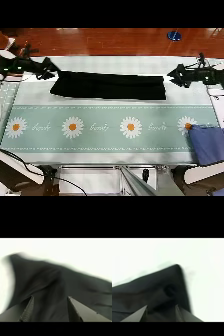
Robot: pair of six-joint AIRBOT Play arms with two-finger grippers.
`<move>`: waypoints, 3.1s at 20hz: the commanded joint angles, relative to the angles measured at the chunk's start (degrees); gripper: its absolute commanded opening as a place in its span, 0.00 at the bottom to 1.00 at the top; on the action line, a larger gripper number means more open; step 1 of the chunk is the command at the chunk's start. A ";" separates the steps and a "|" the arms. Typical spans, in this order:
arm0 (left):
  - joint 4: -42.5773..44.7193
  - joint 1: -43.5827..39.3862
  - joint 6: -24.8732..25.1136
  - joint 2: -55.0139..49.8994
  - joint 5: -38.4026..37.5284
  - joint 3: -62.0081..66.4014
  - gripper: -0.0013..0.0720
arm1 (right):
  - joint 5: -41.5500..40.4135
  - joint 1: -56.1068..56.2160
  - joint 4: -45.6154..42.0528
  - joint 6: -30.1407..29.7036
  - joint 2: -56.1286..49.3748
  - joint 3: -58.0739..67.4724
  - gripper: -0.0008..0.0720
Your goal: Fold the shirts.
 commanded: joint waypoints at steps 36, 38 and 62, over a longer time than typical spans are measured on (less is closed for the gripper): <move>-10.80 -58.21 6.40 4.98 20.33 -12.11 0.04 | 19.43 5.90 -14.14 6.84 72.08 -31.19 0.04; -12.02 -62.01 4.90 2.62 20.13 -10.95 0.04 | 20.65 5.90 -12.41 6.82 72.83 -31.19 0.04; -8.52 -20.48 12.50 58.23 9.09 -47.12 0.04 | -1.79 39.15 0.94 0.24 19.63 -1.55 0.04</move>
